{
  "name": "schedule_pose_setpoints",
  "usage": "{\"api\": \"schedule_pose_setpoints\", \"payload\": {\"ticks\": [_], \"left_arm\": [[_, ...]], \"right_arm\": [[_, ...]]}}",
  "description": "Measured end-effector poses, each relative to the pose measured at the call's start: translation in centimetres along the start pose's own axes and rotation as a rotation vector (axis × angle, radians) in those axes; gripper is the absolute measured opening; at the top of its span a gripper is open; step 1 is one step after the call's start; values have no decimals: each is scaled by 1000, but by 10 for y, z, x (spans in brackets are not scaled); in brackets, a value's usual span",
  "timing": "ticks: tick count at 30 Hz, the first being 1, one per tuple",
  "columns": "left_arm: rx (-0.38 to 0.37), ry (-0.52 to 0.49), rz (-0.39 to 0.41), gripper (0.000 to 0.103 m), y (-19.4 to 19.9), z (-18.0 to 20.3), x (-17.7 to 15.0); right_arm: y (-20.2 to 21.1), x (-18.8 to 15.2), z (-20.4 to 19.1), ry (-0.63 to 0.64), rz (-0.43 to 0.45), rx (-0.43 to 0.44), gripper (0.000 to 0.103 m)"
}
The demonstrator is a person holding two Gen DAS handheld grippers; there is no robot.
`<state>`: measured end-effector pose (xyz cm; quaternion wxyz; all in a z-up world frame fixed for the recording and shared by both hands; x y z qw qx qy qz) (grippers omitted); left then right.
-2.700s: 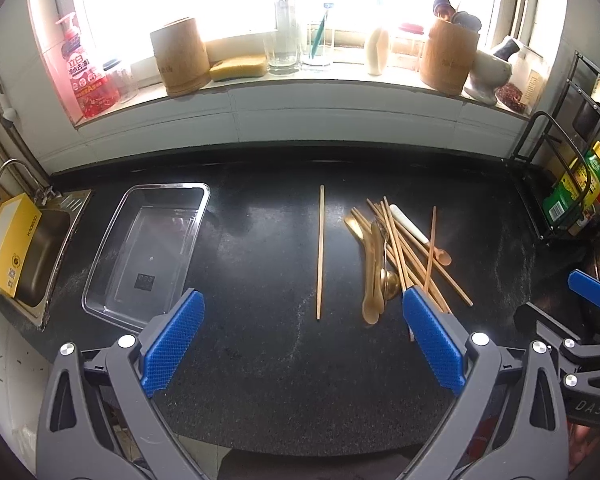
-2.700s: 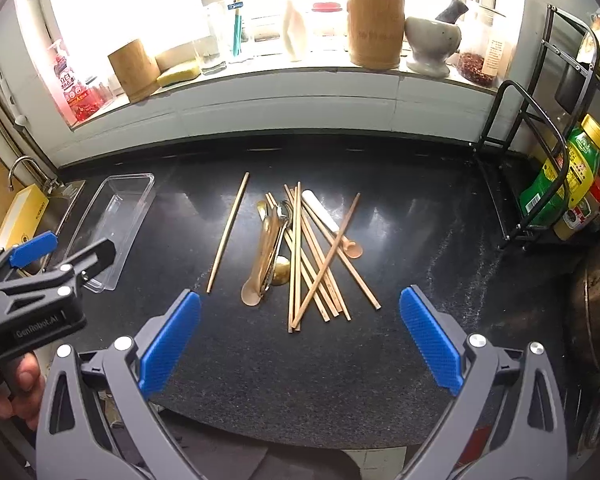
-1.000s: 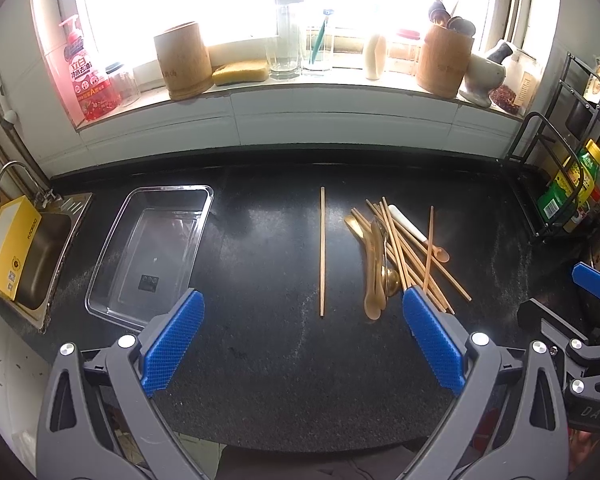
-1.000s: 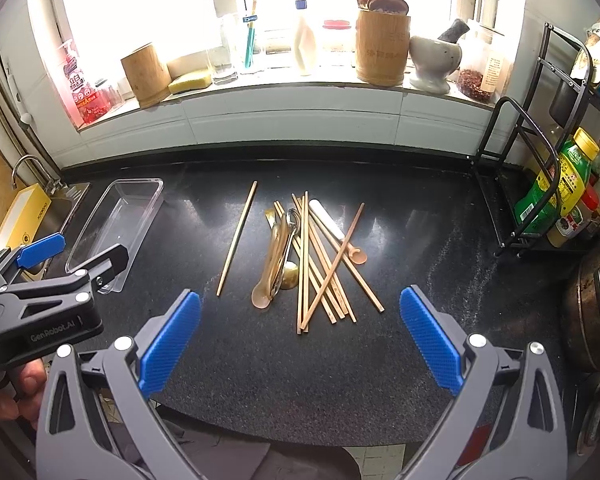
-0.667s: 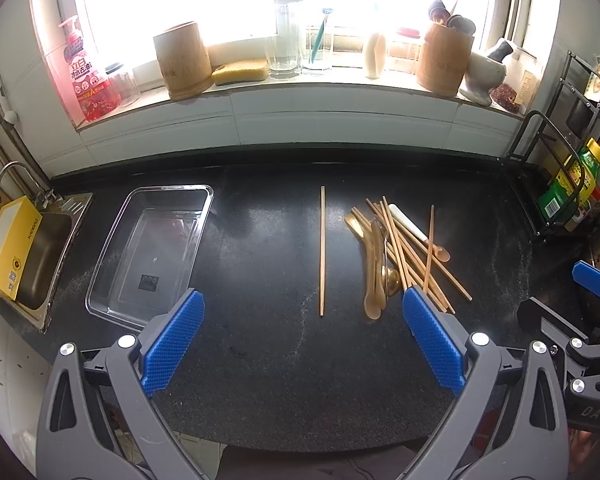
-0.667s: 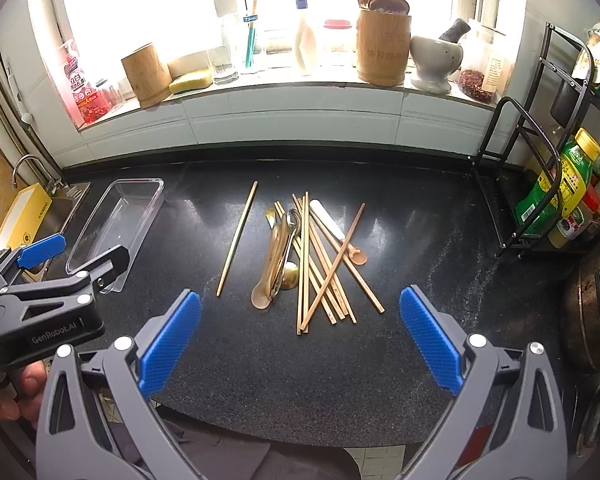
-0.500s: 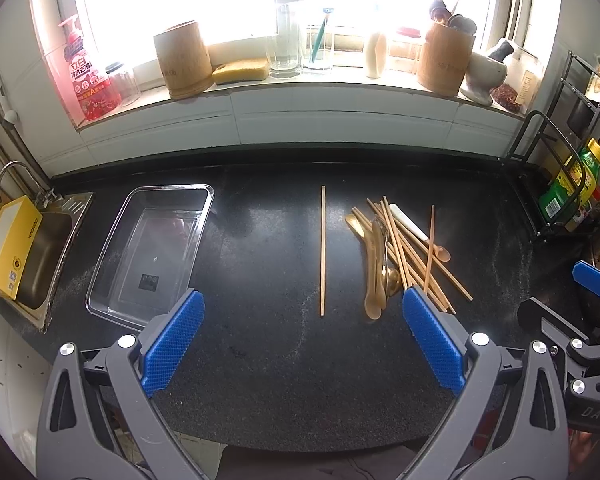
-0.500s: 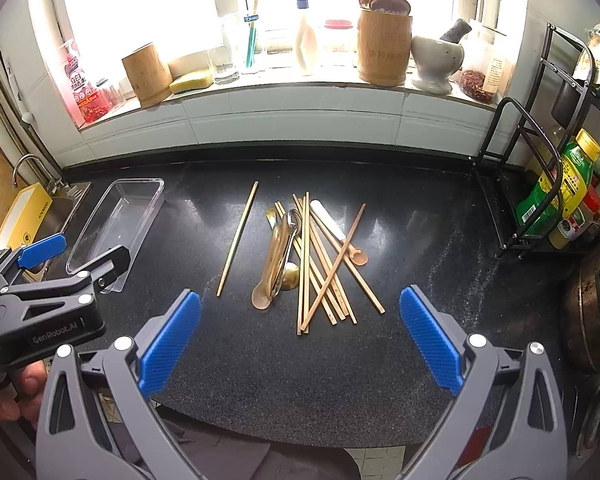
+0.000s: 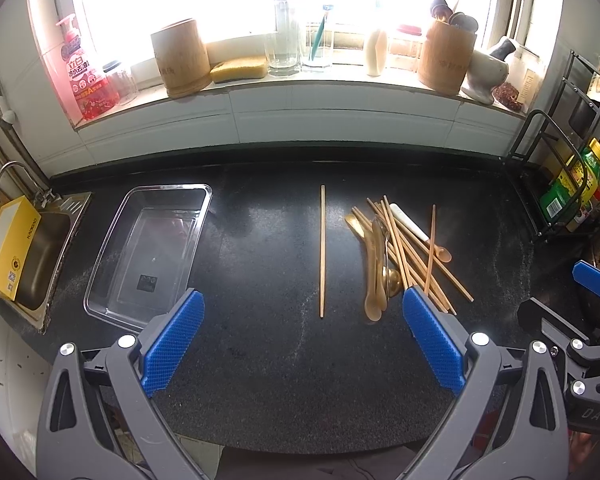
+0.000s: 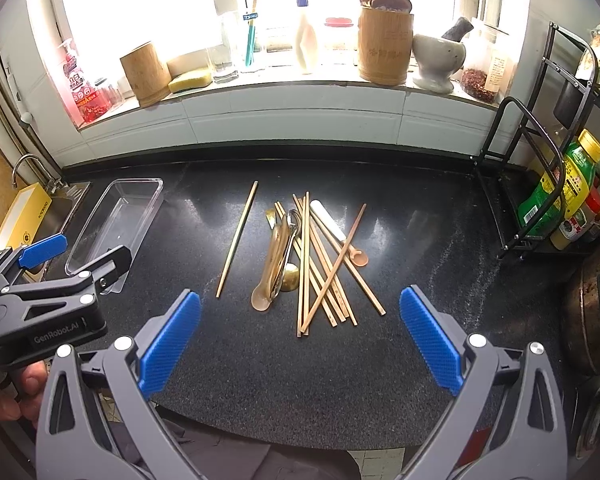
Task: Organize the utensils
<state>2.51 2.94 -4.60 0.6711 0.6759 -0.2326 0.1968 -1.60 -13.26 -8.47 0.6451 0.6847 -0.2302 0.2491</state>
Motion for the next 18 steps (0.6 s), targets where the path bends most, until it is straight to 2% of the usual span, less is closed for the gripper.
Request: {"api": "schedule_pose_setpoints", "payload": {"ticks": [8, 18], "left_arm": [[-12, 7, -23, 97, -18, 0, 9], [12, -38, -41, 97, -94, 2, 23]], "right_arm": [[-12, 4, 7, -13, -15, 13, 97], [-72, 11, 47, -57, -50, -9, 97]]}}
Point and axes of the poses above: each gripper's, at about its wrist camera, not at the fingertips, and y roughly against the way its jaws point, z to its right, x to its top, the point moved 6 cm from there along -y, roughly the way its jaws point, and after that the axes turned 1 degree about -x, right-handed, at the moved point
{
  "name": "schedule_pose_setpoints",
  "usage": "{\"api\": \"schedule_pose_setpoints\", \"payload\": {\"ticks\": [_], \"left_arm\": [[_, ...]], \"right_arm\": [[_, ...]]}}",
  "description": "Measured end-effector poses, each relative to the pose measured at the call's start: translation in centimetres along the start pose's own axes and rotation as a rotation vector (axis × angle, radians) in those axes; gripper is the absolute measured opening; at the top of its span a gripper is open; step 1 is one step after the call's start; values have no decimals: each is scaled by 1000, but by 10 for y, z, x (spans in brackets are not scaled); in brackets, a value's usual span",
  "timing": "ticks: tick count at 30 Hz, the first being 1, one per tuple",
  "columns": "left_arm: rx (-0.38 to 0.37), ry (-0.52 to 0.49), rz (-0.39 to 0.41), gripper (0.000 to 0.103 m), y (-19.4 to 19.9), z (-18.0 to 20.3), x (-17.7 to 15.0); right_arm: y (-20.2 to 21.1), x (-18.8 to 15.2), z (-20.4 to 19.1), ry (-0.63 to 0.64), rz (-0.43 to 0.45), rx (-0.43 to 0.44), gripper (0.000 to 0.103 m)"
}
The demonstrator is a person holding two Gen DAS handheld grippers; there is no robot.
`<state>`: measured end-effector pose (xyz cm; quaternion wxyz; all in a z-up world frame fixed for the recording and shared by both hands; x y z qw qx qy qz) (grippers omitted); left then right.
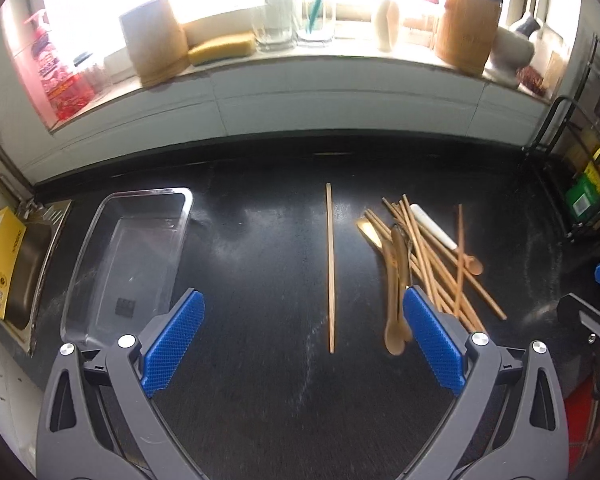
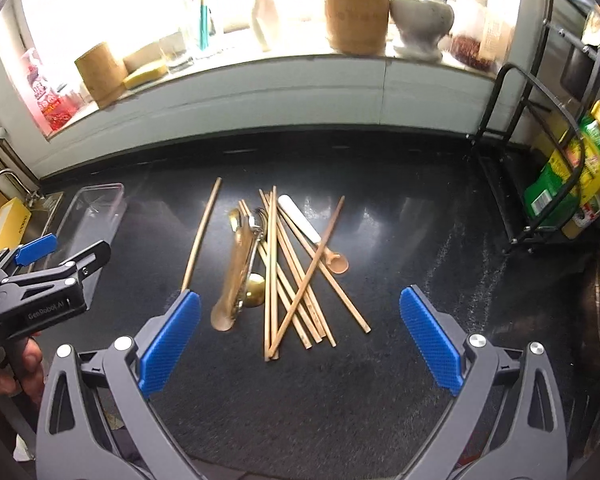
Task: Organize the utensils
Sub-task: 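Grasp the lone wooden chopstick with the left tool while the right tool grasps a pile chopstick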
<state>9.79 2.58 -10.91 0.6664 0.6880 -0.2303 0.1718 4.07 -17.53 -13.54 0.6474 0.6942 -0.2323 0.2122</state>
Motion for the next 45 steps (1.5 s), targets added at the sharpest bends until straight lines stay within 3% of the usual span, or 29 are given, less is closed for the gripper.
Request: {"api": "schedule_pose_setpoints", "payload": {"ticks": [8, 12, 15, 17, 20, 22, 25, 31, 34, 39, 45], "left_arm": [[-33, -82, -43, 97, -77, 13, 0], [-85, -71, -149, 97, -125, 13, -9], [-72, -86, -160, 97, -149, 14, -11], [-57, -104, -152, 97, -159, 16, -11], [-45, -101, -141, 97, -170, 17, -11], [-40, -98, -127, 97, -175, 20, -12], [-52, -102, -115, 96, -180, 20, -15], [-87, -72, -93, 95, -186, 16, -17], [-91, -71, -69, 90, -186, 14, -17], [-103, -94, -23, 68, -180, 24, -17], [-106, -98, -14, 54, -174, 41, -19]], "right_arm": [[-57, 7, 14, 34, -29, 17, 97], [-89, 15, 27, 30, -59, 3, 96], [-114, 16, 34, 0, -108, 0, 85], [-131, 15, 37, -28, -154, -1, 84], [-153, 7, 37, -70, -221, 16, 71], [-163, 1, 35, -82, -254, 20, 55], [-174, -7, 26, -114, -293, 55, 44], [-184, -15, 12, -133, -329, 76, 33], [-186, -15, 12, -167, -331, 84, 26], [-188, -12, 14, -180, -330, 78, 22], [-190, -6, 14, -186, -330, 82, 21]]}}
Point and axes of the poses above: each gripper's, at about its wrist camera, not at the fingertips, and y roughly against the way its jaws point, z to its right, x to its top, the point moved 6 cm from there along -y, roughly the way its jaws point, and after that the axes turned 1 degree about -x, right-handed, at the moved point
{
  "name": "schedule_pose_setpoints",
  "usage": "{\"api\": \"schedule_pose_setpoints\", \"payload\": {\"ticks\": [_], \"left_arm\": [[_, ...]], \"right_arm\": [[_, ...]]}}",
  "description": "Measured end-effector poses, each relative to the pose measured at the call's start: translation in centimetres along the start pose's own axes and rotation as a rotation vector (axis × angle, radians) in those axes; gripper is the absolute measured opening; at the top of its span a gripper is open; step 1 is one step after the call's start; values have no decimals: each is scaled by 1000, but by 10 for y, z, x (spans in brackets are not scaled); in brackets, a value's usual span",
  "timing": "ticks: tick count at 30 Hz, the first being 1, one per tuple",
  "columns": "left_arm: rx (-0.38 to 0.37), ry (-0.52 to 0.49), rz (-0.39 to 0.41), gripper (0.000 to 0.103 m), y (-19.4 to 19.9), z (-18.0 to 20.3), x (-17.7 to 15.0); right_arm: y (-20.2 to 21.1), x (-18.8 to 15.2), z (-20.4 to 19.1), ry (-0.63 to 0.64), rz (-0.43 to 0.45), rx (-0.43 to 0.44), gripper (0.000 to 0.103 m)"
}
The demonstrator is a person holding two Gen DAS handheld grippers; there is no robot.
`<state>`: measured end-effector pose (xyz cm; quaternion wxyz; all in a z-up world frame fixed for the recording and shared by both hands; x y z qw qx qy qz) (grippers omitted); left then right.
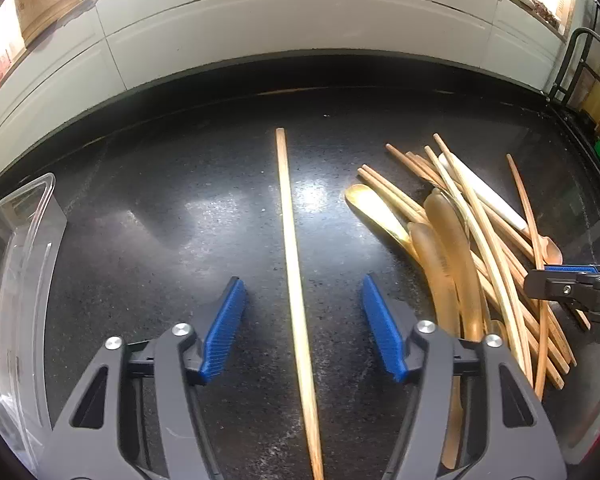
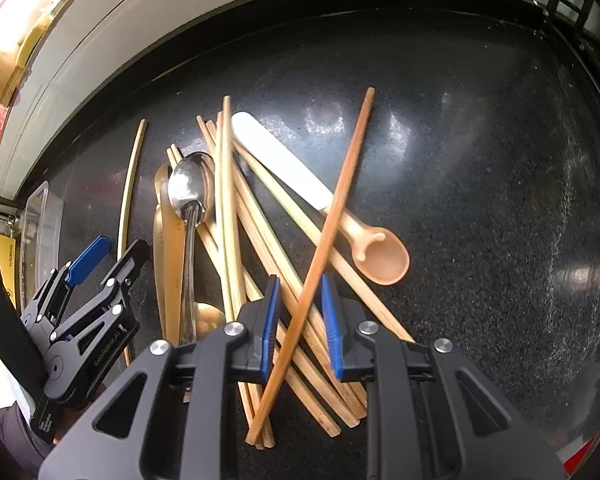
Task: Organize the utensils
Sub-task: 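Grasp the lone wooden chopstick with the left tool while the right tool grasps a pile chopstick, then carry both chopsticks over the clear plastic tray with both tools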
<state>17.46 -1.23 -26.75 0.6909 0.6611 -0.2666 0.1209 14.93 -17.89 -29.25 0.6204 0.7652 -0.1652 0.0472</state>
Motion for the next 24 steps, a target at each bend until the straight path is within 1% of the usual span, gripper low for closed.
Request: {"api": "schedule_pose_setpoints", "payload": {"ticks": [1, 2, 3, 4, 5, 6, 7, 8, 11, 13, 15, 17, 20, 24], "left_arm": [[-1, -6, 2, 44, 0, 2, 1], [-3, -11, 7, 36, 0, 5, 1], [0, -12, 9, 23, 1, 8, 2], [5, -7, 8, 13, -1, 12, 4], [10, 0, 6, 8, -1, 12, 5], [8, 14, -1, 7, -2, 12, 6], [3, 21, -6, 6, -3, 13, 8], [-2, 28, -12, 6, -4, 13, 9], [-20, 44, -34, 6, -1, 8, 11], [-21, 46, -31, 6, 2, 7, 14], [-23, 44, -14, 6, 8, 7, 20], [-25, 46, 6, 6, 20, 2, 25], [-30, 54, 45, 6, 46, -1, 34], [-32, 79, 77, 6, 80, -8, 44]], "right_arm": [[0, 1, 0, -2, 0, 7, 18], [-1, 1, 0, -6, -2, 14, 18], [0, 1, 0, -12, -3, 18, 17], [0, 0, 0, -13, -4, 20, 17], [-1, 1, 1, -21, -7, 28, 17], [-1, 2, 1, -36, -14, 46, 15], [-1, 2, 3, -56, -19, 68, 10], [0, 4, 5, -82, -20, 93, 8], [5, 6, 6, -89, -5, 112, 7], [14, 9, 2, -61, 20, 118, 7], [25, 9, 0, -34, 50, 114, 7], [35, 10, -3, 0, 76, 89, 7], [54, 12, -11, 57, 126, 64, 7], [86, 10, -18, 117, 211, 41, 7]]}}
Point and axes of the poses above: each gripper's, at about its wrist camera, not at the fingertips, and y roughly against the way its jaws point, z to its right, x to its top, the point moved 6 cm from there along -y, roughly the way its jaws point, and after that the axes turned 1 degree about -x, right-handed, at the moved point
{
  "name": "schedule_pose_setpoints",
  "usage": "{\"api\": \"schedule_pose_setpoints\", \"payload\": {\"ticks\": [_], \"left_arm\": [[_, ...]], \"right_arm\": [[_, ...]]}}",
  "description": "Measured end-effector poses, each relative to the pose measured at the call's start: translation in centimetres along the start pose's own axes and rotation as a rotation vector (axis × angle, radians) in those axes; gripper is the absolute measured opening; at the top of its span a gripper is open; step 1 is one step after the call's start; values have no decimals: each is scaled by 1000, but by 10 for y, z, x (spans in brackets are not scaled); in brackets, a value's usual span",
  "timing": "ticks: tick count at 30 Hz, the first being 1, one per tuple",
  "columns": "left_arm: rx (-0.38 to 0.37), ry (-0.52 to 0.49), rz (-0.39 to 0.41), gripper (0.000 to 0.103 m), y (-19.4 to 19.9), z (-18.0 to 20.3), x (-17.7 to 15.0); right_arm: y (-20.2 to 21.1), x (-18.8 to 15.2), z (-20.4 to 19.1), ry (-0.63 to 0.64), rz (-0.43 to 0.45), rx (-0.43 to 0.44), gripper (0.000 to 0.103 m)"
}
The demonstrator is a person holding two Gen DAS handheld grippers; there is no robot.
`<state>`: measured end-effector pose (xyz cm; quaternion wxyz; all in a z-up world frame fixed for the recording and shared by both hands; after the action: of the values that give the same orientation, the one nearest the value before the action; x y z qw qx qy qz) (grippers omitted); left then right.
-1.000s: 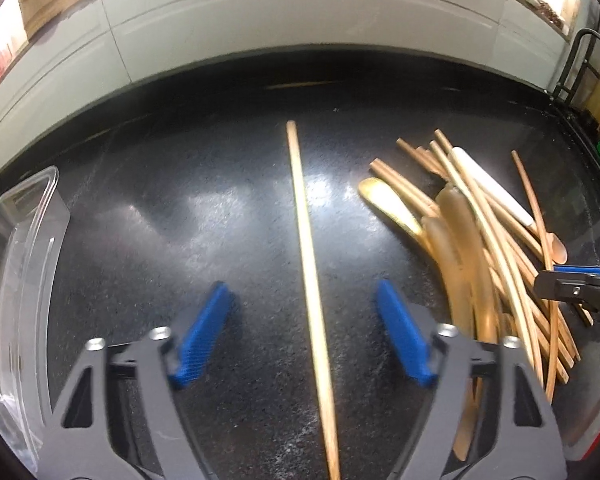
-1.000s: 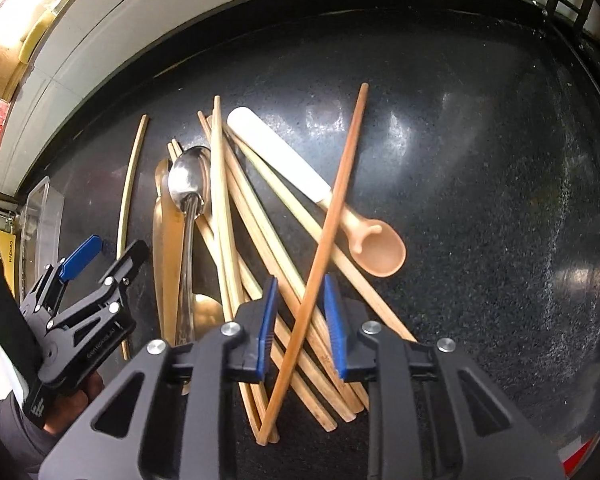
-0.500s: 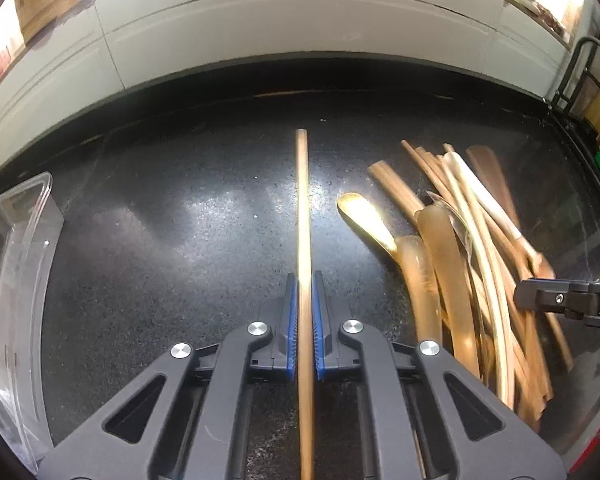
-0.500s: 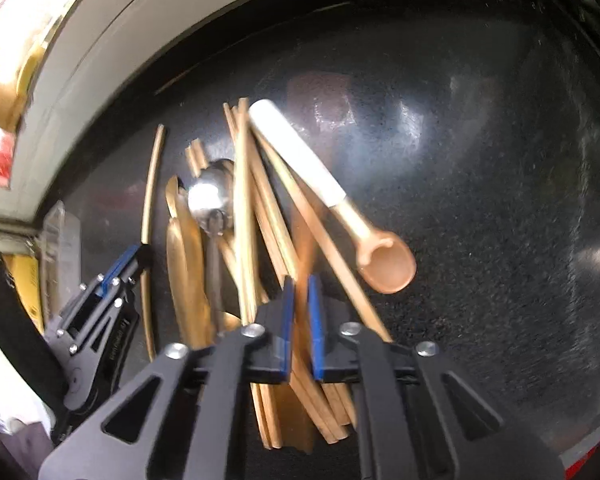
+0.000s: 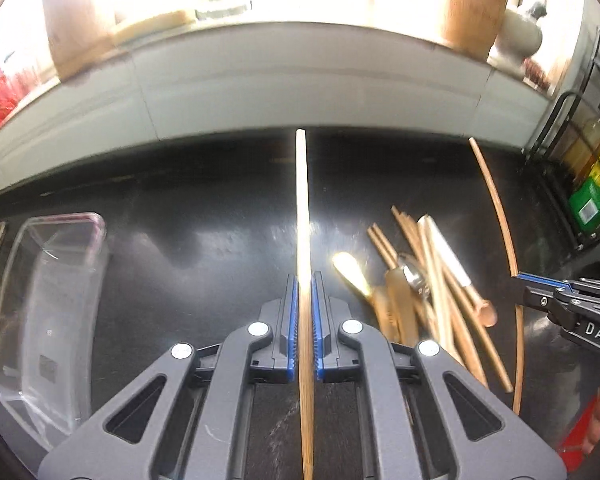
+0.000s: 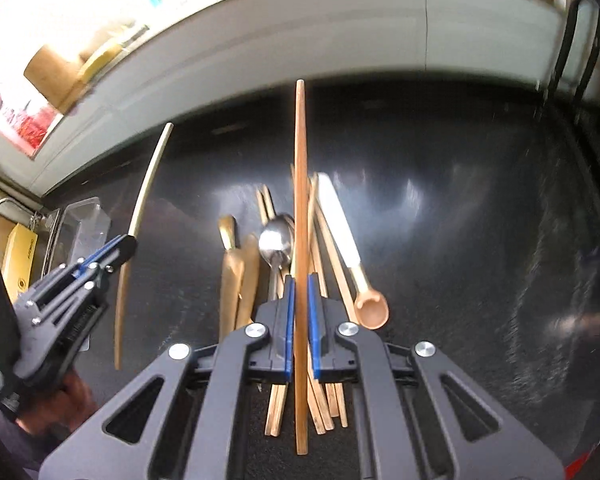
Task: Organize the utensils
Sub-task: 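Carry both chopsticks over the clear plastic tray with both tools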
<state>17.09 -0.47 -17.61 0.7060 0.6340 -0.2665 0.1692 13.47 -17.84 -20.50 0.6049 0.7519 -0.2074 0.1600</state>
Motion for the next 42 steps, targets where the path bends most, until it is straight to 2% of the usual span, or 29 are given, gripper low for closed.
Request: {"api": "schedule_pose_setpoints", "payload": {"ticks": [7, 12, 21, 26, 34, 42], "left_arm": [[32, 18, 51, 6, 69, -3, 2], [60, 18, 82, 6, 109, -2, -8], [79, 20, 104, 6, 139, -7, -27], [80, 24, 108, 6, 146, -15, -32], [142, 109, 102, 6, 156, -68, -42], [246, 235, 103, 6, 173, -151, -57]], "right_arm": [[55, -12, -13, 61, 109, -17, 7], [75, -19, -25, 86, 155, -18, 7], [101, -44, -39, 98, 191, -19, 7], [106, -46, -50, 107, 200, -21, 7], [95, -44, -100, 189, 181, 22, 7], [67, -36, -186, 329, 138, 113, 7]]}}
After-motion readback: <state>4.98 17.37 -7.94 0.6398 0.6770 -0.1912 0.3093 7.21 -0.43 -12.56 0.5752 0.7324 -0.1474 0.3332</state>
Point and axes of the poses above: each gripper's, at about its wrist camera, not at the fingertips, and y roughly against the way its jaws point, z to its right, x to its top, the point moved 6 cm from there along -y, roughly the way its jaws point, and after that the axes turned 1 degree about -x, right-handed, at the moved point
